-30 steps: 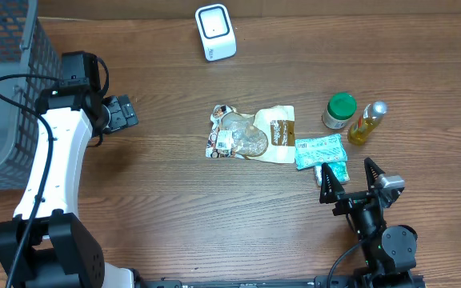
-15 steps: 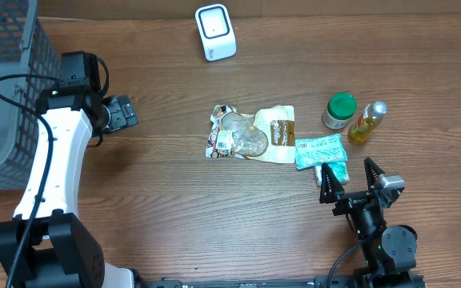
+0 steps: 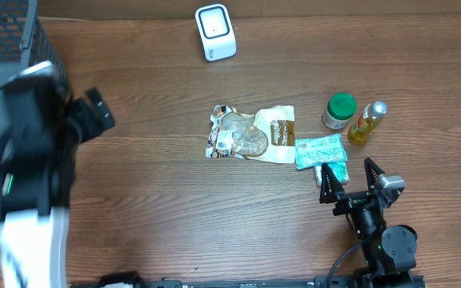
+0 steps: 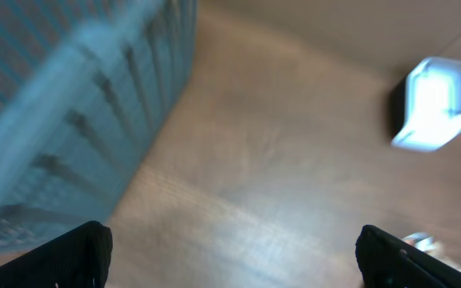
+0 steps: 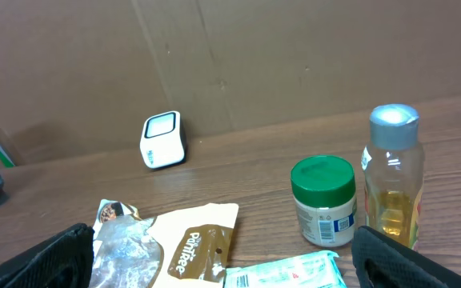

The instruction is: Scan the item barcode

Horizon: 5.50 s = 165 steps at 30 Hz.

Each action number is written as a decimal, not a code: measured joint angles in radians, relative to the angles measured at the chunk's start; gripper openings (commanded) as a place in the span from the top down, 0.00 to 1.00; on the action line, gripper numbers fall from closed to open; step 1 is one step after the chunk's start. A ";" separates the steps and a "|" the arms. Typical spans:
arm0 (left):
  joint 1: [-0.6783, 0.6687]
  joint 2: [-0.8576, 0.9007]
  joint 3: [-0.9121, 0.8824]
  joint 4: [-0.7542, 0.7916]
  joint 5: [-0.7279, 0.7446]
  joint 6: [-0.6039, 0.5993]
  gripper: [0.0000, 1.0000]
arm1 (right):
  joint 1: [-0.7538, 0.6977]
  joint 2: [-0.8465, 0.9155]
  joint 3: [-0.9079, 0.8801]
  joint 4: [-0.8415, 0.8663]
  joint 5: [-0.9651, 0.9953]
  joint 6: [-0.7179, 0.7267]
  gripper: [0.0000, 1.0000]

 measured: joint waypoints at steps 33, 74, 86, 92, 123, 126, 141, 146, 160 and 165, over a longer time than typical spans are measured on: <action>0.000 -0.716 -1.000 1.164 0.094 -0.174 0.00 | 0.000 0.000 0.000 -0.001 0.000 0.000 0.00; -0.002 -1.105 -1.361 0.867 0.112 0.211 0.01 | 0.000 0.000 0.000 -0.001 0.000 0.000 0.00; -0.002 -1.105 -1.361 0.866 0.145 0.329 0.00 | 0.000 0.000 0.000 0.000 0.000 0.001 0.00; -0.002 -1.105 -1.361 0.866 0.146 0.329 0.00 | 0.000 0.000 0.000 0.000 0.000 0.000 0.00; -0.002 -1.105 -1.361 0.866 0.146 0.329 0.00 | 0.000 0.000 0.000 -0.001 0.000 0.000 0.00; -0.002 -1.105 -1.361 0.866 0.146 0.330 0.00 | 0.000 0.000 0.000 0.000 0.000 0.000 0.00; -0.002 -1.105 -1.361 0.866 0.146 0.330 0.00 | 0.000 0.000 0.000 0.000 0.000 0.000 0.00; -0.002 -1.105 -1.361 0.866 0.146 0.330 0.00 | 0.000 0.000 0.000 0.000 0.000 0.000 0.00; -0.002 -1.105 -1.361 0.865 0.146 0.330 0.01 | 0.000 0.000 0.000 -0.001 0.000 0.000 0.00; -0.002 -1.105 -1.361 0.865 0.146 0.330 0.00 | 0.000 0.000 0.000 0.000 0.000 0.000 0.00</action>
